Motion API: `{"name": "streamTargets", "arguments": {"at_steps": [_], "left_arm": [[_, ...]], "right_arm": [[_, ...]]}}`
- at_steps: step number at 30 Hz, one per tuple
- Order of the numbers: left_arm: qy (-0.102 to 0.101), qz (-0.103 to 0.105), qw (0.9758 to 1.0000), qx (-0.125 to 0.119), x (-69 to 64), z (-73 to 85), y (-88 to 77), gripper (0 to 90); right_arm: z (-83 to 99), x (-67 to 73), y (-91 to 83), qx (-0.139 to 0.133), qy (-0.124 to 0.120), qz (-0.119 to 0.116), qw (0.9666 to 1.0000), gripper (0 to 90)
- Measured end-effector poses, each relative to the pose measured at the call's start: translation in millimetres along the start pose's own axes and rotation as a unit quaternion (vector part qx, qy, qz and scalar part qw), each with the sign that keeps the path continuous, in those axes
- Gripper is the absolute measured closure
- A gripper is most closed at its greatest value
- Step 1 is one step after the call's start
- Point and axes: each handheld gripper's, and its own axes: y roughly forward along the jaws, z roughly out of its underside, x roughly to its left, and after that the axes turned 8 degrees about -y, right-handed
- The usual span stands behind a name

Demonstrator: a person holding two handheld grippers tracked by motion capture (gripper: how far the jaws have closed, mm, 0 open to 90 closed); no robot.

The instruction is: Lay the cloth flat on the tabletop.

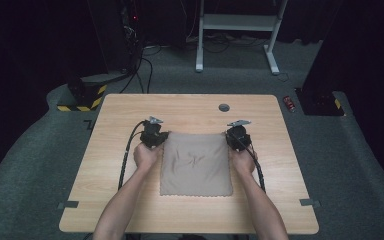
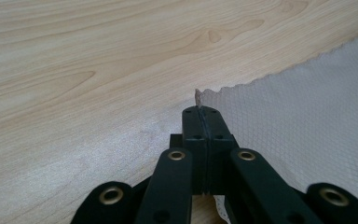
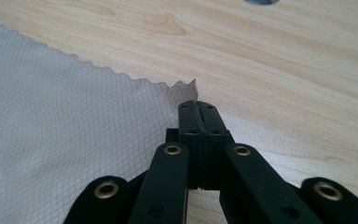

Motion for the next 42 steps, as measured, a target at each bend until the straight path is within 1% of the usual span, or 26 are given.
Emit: {"name": "streamTargets", "arguments": {"at_steps": [1,3,5,6,8,9,10,12,14,16,17,19,20,22,24,25,27,29,30,32,33,34,37,40,41,42], "left_arm": [[-0.004,-0.004,1.0000,0.001,0.2,0.6,0.2,86.9],[-0.012,-0.005,0.9999,-0.003,2.0,2.1,-2.2,80.4],[-0.014,-0.007,0.9999,-0.007,4.4,4.2,-7.7,75.0],[-0.020,-0.005,0.9998,-0.007,5.6,6.3,-11.5,72.4],[-0.022,0.003,0.9997,-0.006,5.7,11.3,-17.8,67.5],[-0.021,0.006,0.9998,-0.002,4.1,15.2,-21.2,64.7],[-0.014,0.006,0.9999,0.005,2.2,19.3,-24.9,61.9],[0.001,0.015,0.9998,0.011,-5.3,31.5,-34.9,58.8],[0.017,0.019,0.9995,0.016,-12.4,43.2,-44.8,55.8],[0.024,0.026,0.9992,0.019,-17.6,53.7,-53.4,53.8],[0.028,0.027,0.9990,0.020,-20.0,59.3,-58.0,52.8],[0.028,0.028,0.9990,0.024,-24.5,70.5,-66.9,51.3],[0.030,0.027,0.9989,0.025,-25.4,73.6,-69.8,50.8],[0.024,0.029,0.9990,0.022,-29.1,82.3,-77.0,50.9],[0.028,0.028,0.9989,0.024,-33.1,89.8,-82.6,52.0],[0.028,0.032,0.9987,0.027,-35.1,93.8,-84.8,53.2],[0.031,0.037,0.9981,0.036,-39.2,100.8,-87.1,56.0],[0.040,0.038,0.9975,0.044,-43.7,107.0,-88.5,58.7],[0.043,0.039,0.9972,0.047,-45.9,110.5,-89.4,60.1],[0.040,0.042,0.9974,0.043,-47.1,115.0,-91.3,62.4],[0.039,0.042,0.9974,0.043,-47.3,116.2,-92.4,63.7],[0.036,0.042,0.9975,0.043,-47.7,117.1,-93.1,64.6],[0.044,0.035,0.9977,0.037,-47.7,119.5,-94.4,64.7],[0.056,0.022,0.9979,0.024,-48.7,124.8,-96.0,61.6],[0.065,0.012,0.9975,0.022,-49.8,126.8,-97.5,61.0],[0.065,0.010,0.9976,0.022,-49.9,127.6,-98.3,59.7]], "right_arm": [[0.2,0.1,1.2,0.001,0.000,0.003,1.0000,85.0],[1.1,-1.3,0.1,0.000,0.006,0.002,1.0000,76.8],[3.4,-3.8,-6.4,-0.011,0.013,-0.001,0.9999,74.6],[5.1,-5.1,-10.8,-0.019,0.016,-0.005,0.9997,74.3],[10.3,-4.8,-20.8,-0.033,0.020,-0.020,0.9990,74.1],[13.8,-2.7,-25.4,-0.035,0.015,-0.029,0.9988,74.1],[17.8,-0.1,-29.5,-0.035,0.006,-0.037,0.9987,74.1],[29.3,8.0,-38.7,-0.029,-0.011,-0.058,0.9978,73.5],[39.9,14.6,-46.3,-0.026,-0.023,-0.067,0.9971,72.9],[53.9,20.3,-56.1,-0.023,-0.036,-0.078,0.9961,72.8],[58.5,21.6,-59.3,-0.024,-0.039,-0.079,0.9958,72.8],[70.7,24.2,-68.7,-0.025,-0.036,-0.084,0.9955,72.9],[75.2,25.3,-72.1,-0.024,-0.037,-0.082,0.9957,72.9],[82.5,27.4,-76.3,-0.019,-0.044,-0.081,0.9956,73.3],[87.3,29.9,-78.6,-0.014,-0.048,-0.085,0.9952,74.4],[89.1,31.2,-79.6,-0.012,-0.051,-0.088,0.9947,74.8],[91.0,34.8,-80.9,-0.008,-0.058,-0.089,0.9943,75.4],[91.3,37.9,-81.1,-0.005,-0.064,-0.092,0.9937,76.4],[91.5,38.6,-80.8,-0.004,-0.063,-0.094,0.9936,76.9],[92.6,39.4,-79.0,-0.001,-0.063,-0.099,0.9931,77.9],[93.5,40.9,-77.6,0.004,-0.065,-0.097,0.9931,78.7],[94.5,42.1,-77.2,0.003,-0.069,-0.095,0.9931,80.1],[94.3,45.0,-77.9,0.002,-0.088,-0.093,0.9918,86.7],[91.9,51.1,-79.5,0.013,-0.119,-0.075,0.9900,89.1],[91.8,51.0,-79.8,0.015,-0.120,-0.075,0.9898,89.1],[92.3,49.9,-80.6,0.017,-0.117,-0.076,0.9901,89.1]]}}
